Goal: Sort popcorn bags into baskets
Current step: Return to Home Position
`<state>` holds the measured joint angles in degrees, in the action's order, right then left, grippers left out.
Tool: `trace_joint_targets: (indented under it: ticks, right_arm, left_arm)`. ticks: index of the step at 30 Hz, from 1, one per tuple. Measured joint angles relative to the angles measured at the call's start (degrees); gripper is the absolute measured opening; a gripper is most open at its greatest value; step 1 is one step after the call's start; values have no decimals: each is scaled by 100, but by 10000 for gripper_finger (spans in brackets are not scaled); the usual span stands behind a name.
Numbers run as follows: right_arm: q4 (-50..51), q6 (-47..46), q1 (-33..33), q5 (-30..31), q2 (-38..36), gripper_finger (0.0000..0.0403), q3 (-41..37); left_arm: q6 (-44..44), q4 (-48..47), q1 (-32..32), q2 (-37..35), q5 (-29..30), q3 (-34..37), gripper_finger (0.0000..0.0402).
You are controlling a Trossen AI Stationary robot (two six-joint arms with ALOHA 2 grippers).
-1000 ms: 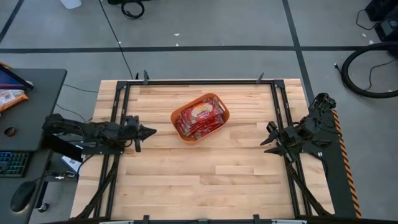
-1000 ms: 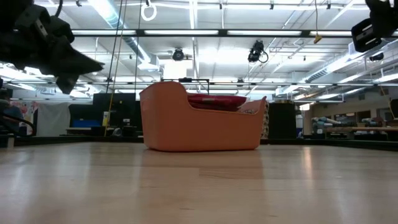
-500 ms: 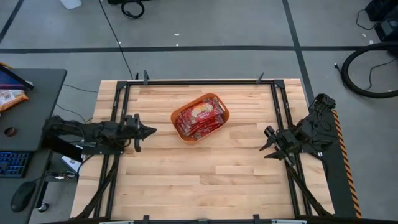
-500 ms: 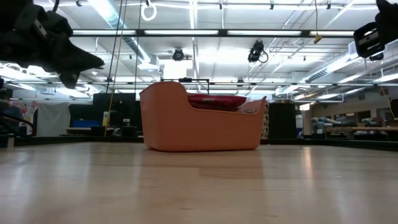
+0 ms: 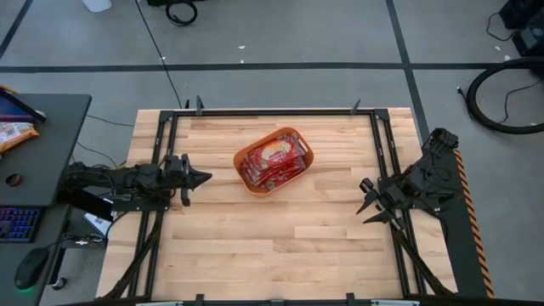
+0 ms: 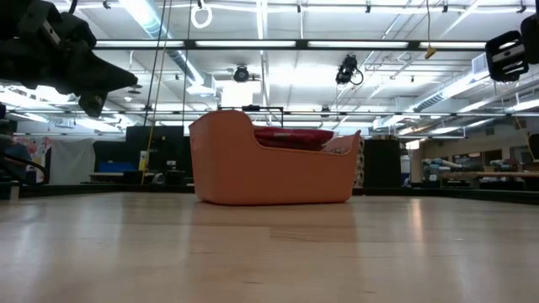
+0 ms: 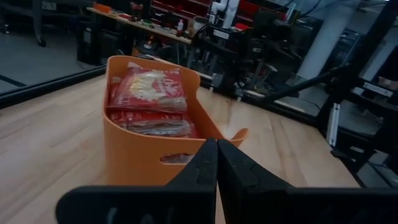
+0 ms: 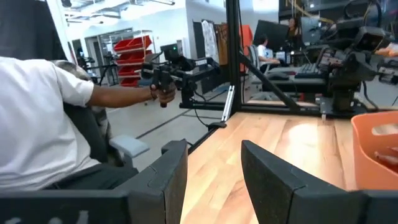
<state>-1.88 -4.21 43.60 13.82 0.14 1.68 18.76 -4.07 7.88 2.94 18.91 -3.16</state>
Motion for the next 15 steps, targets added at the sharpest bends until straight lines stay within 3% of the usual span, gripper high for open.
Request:
trace_joint_targets:
  ticks: [6,15]
  right_arm:
    - [-305,133,-7,-27,2,155,-135]
    - [-72,-109,-200,-428,7,155,-135]
  left_arm:
    - [-5,-18,0,-2,-436,5,5]
    - [-193,-3,0,-2,-449,9,5]
